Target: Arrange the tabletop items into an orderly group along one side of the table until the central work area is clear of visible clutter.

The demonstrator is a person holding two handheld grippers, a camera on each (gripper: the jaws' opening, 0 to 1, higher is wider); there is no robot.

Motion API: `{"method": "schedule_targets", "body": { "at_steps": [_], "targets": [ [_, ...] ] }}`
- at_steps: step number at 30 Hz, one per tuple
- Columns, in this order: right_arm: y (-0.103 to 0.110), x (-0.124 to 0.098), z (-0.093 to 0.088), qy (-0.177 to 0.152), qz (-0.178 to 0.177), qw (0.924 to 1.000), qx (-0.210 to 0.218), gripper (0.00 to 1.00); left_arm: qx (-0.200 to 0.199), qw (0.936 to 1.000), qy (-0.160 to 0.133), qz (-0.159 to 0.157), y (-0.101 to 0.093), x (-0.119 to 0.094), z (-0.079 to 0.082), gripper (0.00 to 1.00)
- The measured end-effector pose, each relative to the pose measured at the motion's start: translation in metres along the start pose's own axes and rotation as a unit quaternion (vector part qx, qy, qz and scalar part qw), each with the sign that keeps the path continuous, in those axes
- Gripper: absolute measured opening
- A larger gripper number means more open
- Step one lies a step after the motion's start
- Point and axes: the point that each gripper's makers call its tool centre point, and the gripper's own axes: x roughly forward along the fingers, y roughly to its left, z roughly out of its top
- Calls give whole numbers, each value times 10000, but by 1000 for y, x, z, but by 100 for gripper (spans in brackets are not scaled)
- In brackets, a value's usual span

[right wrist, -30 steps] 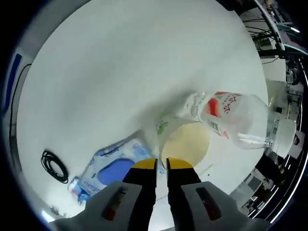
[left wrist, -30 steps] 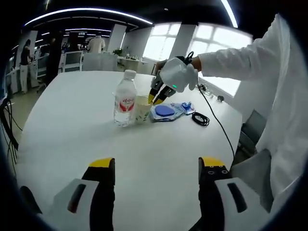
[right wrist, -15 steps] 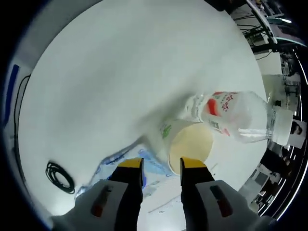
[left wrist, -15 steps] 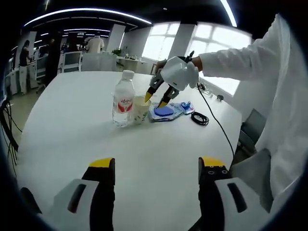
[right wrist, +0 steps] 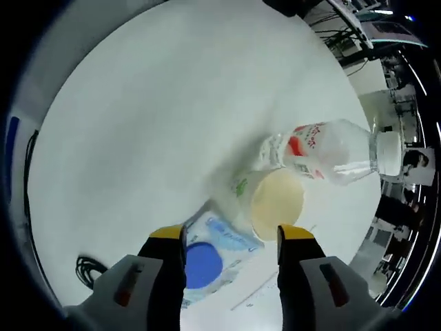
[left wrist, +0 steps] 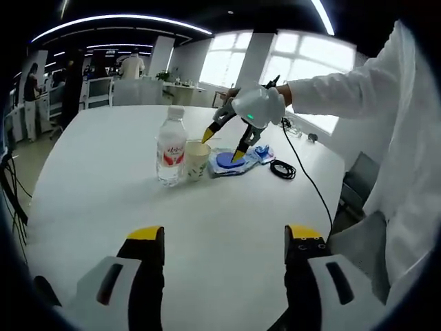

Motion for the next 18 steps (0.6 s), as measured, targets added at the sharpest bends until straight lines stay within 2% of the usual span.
{"method": "schedule_targets", "body": {
  "at_steps": [3,9,14,18],
  "targets": [
    [2,-2,3,-126,-106,9997,206,67,39,10000,6,-12,-2,0,3,73],
    [5,-10,7,-376,-396,9965,640,81,121,9999,25,-36,-7,-1,7,73],
    [10,-17,5,-481,-522,9925,995,85,224,9997,29,-77,-12,-1,11,73],
    [16,-26,3,-634,-672,9859,1397,89,323,9994,58,-106,-16,0,14,75]
  ]
}}
